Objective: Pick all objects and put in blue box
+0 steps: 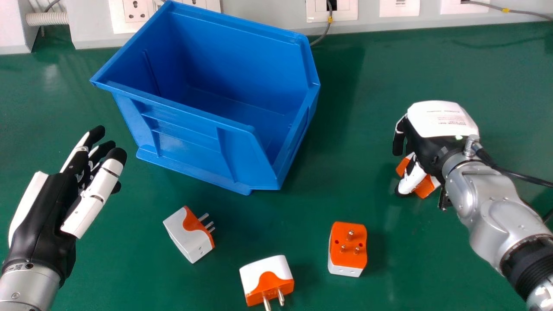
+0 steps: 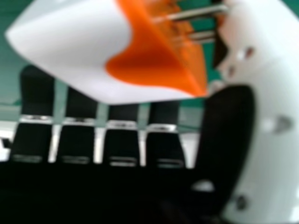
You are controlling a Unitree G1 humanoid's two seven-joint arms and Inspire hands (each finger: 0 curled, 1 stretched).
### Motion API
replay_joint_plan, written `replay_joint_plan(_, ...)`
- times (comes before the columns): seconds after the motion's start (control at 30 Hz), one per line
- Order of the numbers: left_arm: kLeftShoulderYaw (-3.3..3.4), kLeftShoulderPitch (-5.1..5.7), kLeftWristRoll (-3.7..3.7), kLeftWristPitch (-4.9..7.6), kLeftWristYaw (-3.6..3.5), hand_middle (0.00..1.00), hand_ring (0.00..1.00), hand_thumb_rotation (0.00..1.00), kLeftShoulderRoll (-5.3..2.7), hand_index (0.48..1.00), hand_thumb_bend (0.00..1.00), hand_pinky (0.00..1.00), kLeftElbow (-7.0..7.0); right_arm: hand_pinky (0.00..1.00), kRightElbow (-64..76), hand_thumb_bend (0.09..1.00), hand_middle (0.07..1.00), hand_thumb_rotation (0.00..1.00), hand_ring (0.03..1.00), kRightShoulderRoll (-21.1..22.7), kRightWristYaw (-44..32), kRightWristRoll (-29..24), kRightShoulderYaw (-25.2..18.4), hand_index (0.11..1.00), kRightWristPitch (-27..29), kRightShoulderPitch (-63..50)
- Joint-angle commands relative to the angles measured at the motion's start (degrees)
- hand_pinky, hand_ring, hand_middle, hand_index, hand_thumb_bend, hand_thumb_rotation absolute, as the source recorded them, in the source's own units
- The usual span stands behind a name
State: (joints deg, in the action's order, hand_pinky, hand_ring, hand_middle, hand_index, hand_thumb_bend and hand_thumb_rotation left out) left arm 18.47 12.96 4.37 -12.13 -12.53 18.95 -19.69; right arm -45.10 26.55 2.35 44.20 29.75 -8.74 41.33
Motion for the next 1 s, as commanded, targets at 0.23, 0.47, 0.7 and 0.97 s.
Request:
replay_joint_plan(0.23, 0.72, -0.47, 0.11, 0.05, -0.06, 0.93, 0.9, 0.75, 1.12, 0.952, 0.44, 0.81, -1.32, 0.37, 2.9, 0.5, 0.521, 0.0, 0.431, 0.3, 3.0, -0.4, -3.2, 0.513, -1.8, -0.4)
replay_joint_plan(0.47, 0.84, -0.44, 0.13, -0.09, -0.12, 0.93, 0.9, 0.74, 1.28, 0.95, 0.44, 0.81, -1.43, 0.38, 7.9, 0.5, 0.52, 0.0, 0.432, -0.3, 1.4, -3.3, -6.4, 0.5, -3.9, -1.7)
replay_joint_plan(0.7, 0.94, -0.56, 0.25, -0.41, -0.15, 0.93, 0.9, 0.73, 1.35, 0.946, 0.44, 0.8, -1.45, 0.38, 11.7, 0.497, 0.522, 0.0, 0.426, -0.8, 2.5, -5.3, -9.8, 0.506, -4.5, -3.5)
replay_joint_plan(0.97, 1.09, -0.72, 0.43, -0.34, -0.26, 0.92, 0.9, 0.72, 1.49, 0.943, 0.44, 0.8, -1.09, 0.37, 17.1, 0.495, 0.525, 0.0, 0.426, -2.1, 2.2, -7.3, -13.4, 0.508, -6.9, -5.6)
